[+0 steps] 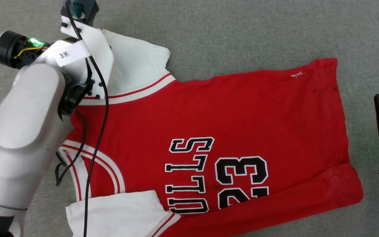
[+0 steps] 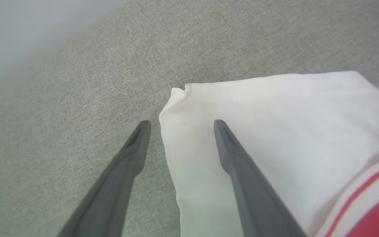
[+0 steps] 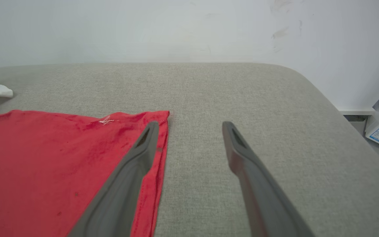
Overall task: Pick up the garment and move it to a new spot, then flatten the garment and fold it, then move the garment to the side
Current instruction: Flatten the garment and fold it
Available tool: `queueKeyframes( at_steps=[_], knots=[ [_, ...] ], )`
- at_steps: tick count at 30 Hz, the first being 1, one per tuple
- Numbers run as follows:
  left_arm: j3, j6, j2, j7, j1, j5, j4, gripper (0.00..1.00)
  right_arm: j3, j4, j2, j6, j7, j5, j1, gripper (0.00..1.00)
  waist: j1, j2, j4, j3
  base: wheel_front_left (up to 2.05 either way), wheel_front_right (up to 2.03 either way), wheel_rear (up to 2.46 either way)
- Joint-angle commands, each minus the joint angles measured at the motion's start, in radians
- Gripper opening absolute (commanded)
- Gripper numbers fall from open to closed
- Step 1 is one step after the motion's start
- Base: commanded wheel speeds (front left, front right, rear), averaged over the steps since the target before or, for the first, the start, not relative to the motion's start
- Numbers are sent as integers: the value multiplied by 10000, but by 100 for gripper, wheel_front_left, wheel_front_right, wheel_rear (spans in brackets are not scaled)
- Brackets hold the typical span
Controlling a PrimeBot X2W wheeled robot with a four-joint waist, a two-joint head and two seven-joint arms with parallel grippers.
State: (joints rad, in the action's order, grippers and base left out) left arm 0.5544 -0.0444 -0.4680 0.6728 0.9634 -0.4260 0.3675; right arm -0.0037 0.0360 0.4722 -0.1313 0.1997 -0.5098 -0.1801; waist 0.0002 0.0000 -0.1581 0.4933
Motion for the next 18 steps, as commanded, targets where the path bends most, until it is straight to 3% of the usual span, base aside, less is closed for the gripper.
queueKeyframes(
  at_steps=[1, 10, 11, 13, 14, 18],
  knots=[
    [-32, -97, -54, 73, 165, -20, 153, 100, 77, 32, 69, 12, 94, -70, -158, 100, -2, 0, -133, 200, 0, 0, 0],
    [-247, -322, 73, 264, 513, -260, 947, 100, 304, 217, 187, 12, 314, -223, -401, 100, -2, 0, -229, 547, 0, 0, 0],
    [-222, -304, 80, 369, 505, -313, 1042, 88, 314, 231, 203, 12, 328, -216, -430, 100, -2, 0, -219, 560, 0, 0, 0],
    [-162, -261, 118, 407, 464, -315, 1111, 9, 337, 264, 209, 12, 337, -227, -480, 100, -2, 0, -193, 567, 0, 0, 0],
    [-116, -175, 126, 358, 435, -306, 1103, 0, 343, 274, 210, 12, 351, -225, -500, 100, -2, 0, -179, 557, 0, 0, 0],
    [-207, -200, 282, -282, 337, -411, 1083, 0, 369, 359, 205, 12, 351, -184, -469, 100, -2, 0, -95, 411, 0, 0, 0]
  ],
)
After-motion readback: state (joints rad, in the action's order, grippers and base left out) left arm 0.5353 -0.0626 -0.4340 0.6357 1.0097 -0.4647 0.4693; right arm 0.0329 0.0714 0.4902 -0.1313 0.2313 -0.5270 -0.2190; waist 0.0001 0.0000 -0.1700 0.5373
